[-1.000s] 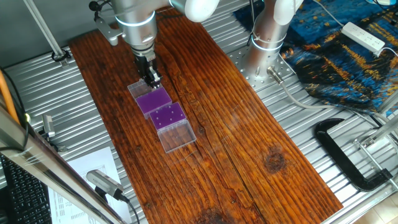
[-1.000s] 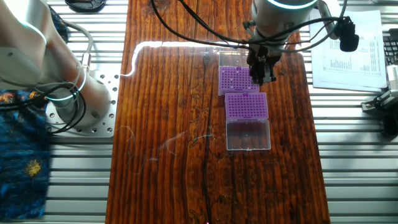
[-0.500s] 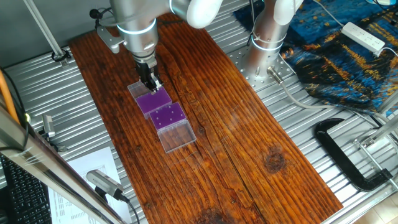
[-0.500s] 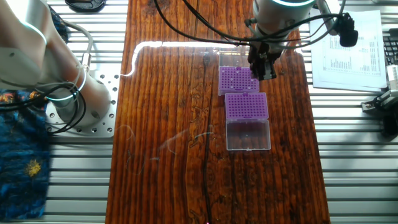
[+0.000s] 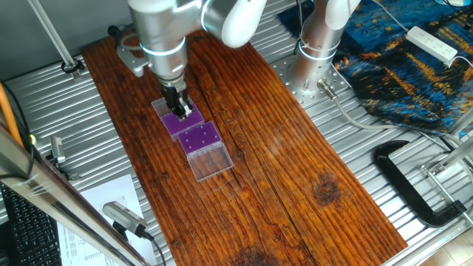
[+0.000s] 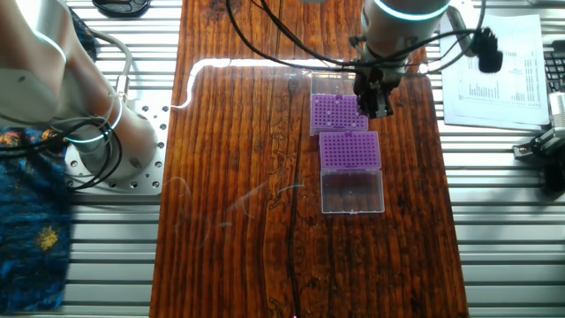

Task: Transfer all small pipette tips from one holder to another

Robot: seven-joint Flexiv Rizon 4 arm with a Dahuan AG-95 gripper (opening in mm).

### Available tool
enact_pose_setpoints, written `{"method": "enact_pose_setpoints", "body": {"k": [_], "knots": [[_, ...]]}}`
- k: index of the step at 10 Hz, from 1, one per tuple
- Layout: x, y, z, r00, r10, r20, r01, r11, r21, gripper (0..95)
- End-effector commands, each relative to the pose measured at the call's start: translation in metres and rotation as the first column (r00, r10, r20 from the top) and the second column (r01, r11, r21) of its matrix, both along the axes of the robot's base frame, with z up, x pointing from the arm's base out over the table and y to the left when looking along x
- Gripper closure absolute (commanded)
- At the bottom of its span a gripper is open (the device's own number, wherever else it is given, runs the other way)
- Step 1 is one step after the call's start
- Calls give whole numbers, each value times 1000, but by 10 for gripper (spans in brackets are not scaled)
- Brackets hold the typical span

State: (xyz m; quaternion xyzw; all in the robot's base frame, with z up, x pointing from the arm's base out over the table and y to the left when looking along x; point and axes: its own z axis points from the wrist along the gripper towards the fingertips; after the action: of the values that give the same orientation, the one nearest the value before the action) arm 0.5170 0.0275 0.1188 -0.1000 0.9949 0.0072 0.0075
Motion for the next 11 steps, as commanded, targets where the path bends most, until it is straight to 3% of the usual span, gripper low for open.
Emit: {"method": "enact_pose_setpoints", "body": {"k": [1,4,7,11], "knots": [[5,6,-7,1000,4,-2,-4,1000,1,950],[15,12,-18,999,32,1,-32,999,3,950],[21,14,-21,996,83,11,-83,996,19,950],[20,21,-33,994,109,19,-110,993,41,950]]}}
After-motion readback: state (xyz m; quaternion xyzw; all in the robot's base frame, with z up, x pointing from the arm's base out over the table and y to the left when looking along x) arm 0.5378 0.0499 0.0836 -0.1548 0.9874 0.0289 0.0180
